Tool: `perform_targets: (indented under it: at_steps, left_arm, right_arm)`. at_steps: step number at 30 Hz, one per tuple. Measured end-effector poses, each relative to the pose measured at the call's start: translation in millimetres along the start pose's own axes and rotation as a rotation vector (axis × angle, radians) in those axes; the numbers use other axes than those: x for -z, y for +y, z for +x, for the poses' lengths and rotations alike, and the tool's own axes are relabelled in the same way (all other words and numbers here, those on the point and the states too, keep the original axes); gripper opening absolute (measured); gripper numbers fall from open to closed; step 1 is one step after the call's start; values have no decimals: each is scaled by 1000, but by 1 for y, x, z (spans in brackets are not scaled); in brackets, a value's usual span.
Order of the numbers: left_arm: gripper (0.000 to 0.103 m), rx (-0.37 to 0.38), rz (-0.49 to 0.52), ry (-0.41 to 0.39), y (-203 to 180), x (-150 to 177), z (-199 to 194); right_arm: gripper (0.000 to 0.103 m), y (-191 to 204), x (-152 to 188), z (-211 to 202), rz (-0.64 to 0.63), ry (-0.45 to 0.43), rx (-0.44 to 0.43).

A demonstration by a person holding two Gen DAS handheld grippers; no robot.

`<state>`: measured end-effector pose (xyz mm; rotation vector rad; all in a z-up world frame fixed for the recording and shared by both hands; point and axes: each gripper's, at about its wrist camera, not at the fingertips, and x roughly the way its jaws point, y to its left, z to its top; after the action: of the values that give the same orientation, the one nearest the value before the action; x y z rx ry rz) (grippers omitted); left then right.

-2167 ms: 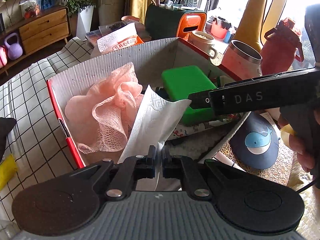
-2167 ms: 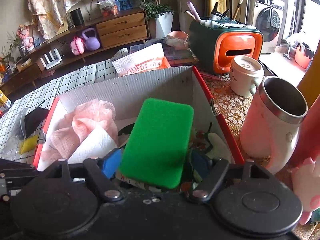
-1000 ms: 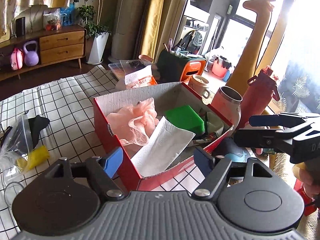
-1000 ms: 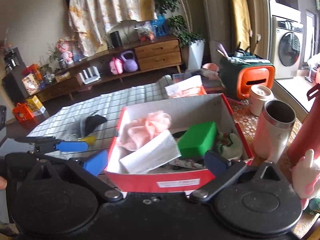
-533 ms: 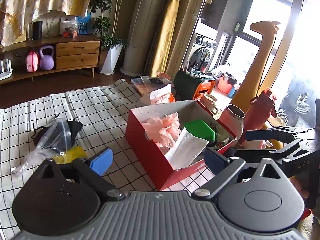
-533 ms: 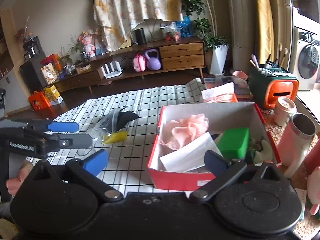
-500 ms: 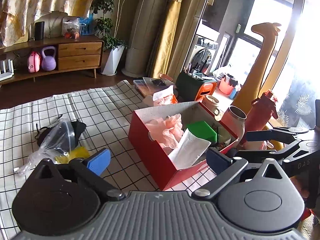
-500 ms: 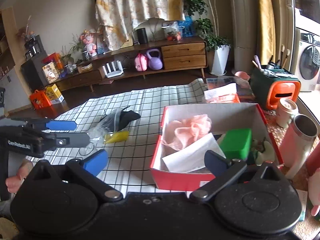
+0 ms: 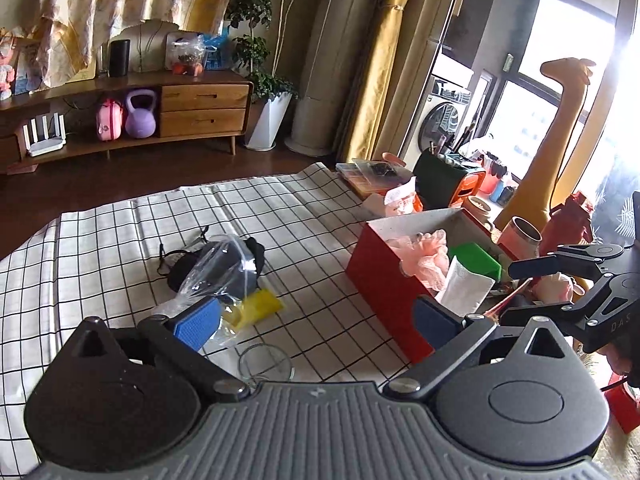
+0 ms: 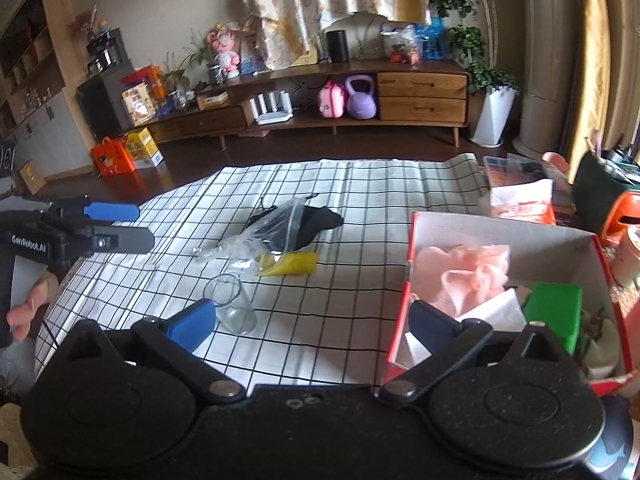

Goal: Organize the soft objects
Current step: 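Move both open tools back over the clear bag and yellow sponge, then grasp the clear zip bag with the left tool while the right tool grasps the yellow sponge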

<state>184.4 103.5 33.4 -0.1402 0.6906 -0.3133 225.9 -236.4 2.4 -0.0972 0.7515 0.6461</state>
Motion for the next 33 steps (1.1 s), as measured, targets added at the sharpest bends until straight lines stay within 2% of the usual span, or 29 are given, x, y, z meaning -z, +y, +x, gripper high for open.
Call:
perform_targets:
  at_steps: [4, 7, 10, 17, 24, 28, 33]
  left_arm:
    - [103, -55, 16, 23, 28, 4, 13]
    - [103, -62, -3, 60, 49, 8, 28]
    - [103, -73, -20, 88, 65, 16, 45]
    - [103, -199, 27, 167, 94, 33, 99]
    - [103, -228, 19, 170, 116, 39, 135]
    - [102, -250, 38, 186, 123, 42, 154]
    - [102, -228, 71, 165, 130, 43, 167]
  right_arm:
    - [103, 9, -10, 25, -56, 42, -35]
    - [103, 14, -14, 51, -96, 105, -58]
    - [102, 21, -14, 75, -137, 149, -55]
    - [99, 15, -31, 135, -164, 226, -5]
    - [95, 19, -40, 186, -184, 285, -51]
    - [90, 20, -38, 212, -198, 326, -52]
    - [89, 12, -38, 235, -155, 342, -71]
